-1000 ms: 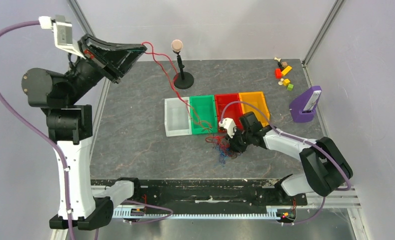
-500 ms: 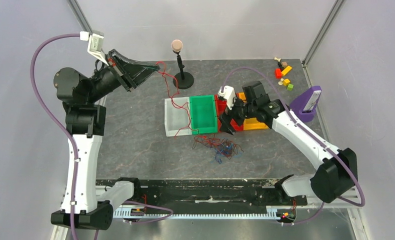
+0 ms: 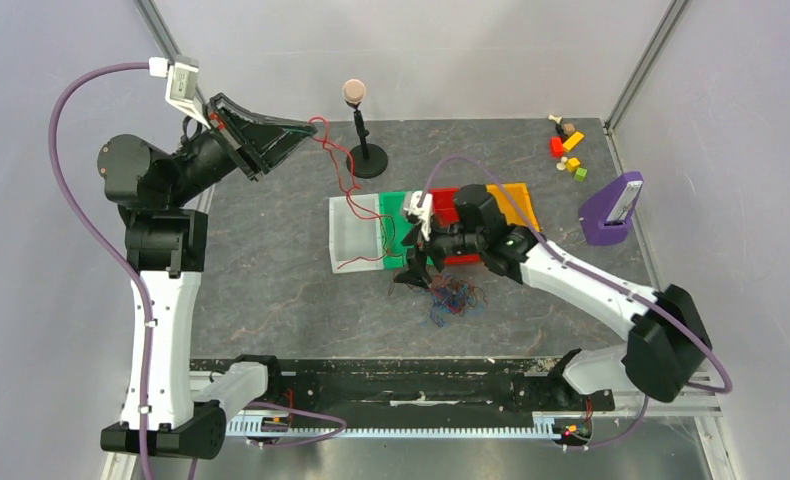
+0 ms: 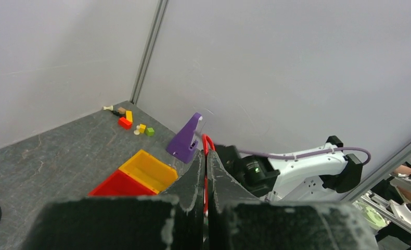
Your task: Untangle the cables
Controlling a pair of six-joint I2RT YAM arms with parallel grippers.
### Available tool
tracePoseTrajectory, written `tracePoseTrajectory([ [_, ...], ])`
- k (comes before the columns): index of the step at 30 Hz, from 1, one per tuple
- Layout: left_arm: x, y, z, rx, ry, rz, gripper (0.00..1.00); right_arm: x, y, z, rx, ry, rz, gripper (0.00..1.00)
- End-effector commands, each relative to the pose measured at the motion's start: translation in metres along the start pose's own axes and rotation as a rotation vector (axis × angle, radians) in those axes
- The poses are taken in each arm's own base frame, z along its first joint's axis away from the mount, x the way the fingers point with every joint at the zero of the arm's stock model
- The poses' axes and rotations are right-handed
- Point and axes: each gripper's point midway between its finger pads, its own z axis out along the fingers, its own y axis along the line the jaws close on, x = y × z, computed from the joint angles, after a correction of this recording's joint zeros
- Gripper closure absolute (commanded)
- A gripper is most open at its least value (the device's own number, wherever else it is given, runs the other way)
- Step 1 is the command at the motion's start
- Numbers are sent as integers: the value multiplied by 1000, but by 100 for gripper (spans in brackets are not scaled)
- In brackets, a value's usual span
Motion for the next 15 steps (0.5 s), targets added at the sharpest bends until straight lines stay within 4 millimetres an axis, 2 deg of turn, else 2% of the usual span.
tracePoseTrajectory([
  [1, -18, -11, 2, 4, -46, -14, 98, 24, -3, 32, -1, 2, -14, 19],
  [5, -34, -16, 3, -6, -87, 13, 98, 67, -19, 44, 56, 86, -5, 50],
  [7, -47, -14, 0, -59, -113, 65, 98, 91, -15, 41, 48, 131, 7, 56],
  [9, -71, -16, -2, -109, -169, 136, 98, 116, -7, 32, 41, 172, 22, 60],
  [12, -118, -14, -13, -204, -290, 215, 98, 154, 3, 14, 38, 230, 48, 66],
  [15, -149, -15, -18, -262, -374, 255, 98, 184, 9, -4, 44, 279, 95, 73],
])
